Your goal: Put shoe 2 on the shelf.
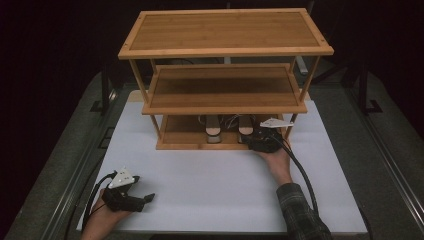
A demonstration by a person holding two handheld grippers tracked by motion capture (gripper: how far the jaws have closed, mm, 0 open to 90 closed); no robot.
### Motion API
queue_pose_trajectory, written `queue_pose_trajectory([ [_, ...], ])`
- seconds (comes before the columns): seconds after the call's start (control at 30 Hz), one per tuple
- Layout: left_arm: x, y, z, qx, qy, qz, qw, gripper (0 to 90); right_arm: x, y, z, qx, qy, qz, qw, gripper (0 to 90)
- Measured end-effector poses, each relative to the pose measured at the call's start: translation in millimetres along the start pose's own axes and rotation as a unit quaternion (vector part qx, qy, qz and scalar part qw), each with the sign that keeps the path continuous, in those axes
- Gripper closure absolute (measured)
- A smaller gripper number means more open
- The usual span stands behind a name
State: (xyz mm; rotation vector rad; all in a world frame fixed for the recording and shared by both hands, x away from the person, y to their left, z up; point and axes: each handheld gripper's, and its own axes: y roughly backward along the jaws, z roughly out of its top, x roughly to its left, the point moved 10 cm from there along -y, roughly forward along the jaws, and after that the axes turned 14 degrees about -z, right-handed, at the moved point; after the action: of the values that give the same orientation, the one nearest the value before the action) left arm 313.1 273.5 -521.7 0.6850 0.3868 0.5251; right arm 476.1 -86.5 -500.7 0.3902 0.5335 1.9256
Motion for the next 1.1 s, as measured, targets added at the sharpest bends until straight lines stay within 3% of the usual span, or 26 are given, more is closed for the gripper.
queue_pose_trajectory([
  [0.2, 0.0, 0.0, -0.1, 0.000, 0.000, 0.000, 1.0000, 12.6, 1.8, -3.7, -1.6, -0.003, 0.006, -0.008, 0.9999, 37.5],
  [0.33, 0.0, 0.1, -0.1, 0.001, 0.000, 0.000, 1.0000, 12.6, 10.9, -3.5, -1.7, 0.000, 0.006, -0.001, 1.0000, 38.6],
  [0.47, 0.0, 0.1, -0.1, 0.001, 0.000, 0.000, 1.0000, 12.6, 9.3, -3.1, -2.6, 0.003, 0.009, 0.003, 1.0000, 39.0],
  [0.77, -0.3, -0.1, 0.0, -0.001, 0.001, 0.000, 1.0000, 12.6, -4.9, 13.0, -6.2, 0.022, 0.010, -0.004, 0.9997, 26.7],
  [0.97, -0.4, 0.1, -0.2, 0.000, 0.000, 0.000, 1.0000, 12.7, -5.7, 25.5, -11.1, 0.054, 0.014, -0.007, 0.9984, 13.7],
  [1.1, -0.5, 0.2, -0.4, 0.000, 0.000, 0.000, 1.0000, 12.7, -5.0, 37.5, -10.1, 0.045, 0.025, -0.006, 0.9986, 11.4],
])
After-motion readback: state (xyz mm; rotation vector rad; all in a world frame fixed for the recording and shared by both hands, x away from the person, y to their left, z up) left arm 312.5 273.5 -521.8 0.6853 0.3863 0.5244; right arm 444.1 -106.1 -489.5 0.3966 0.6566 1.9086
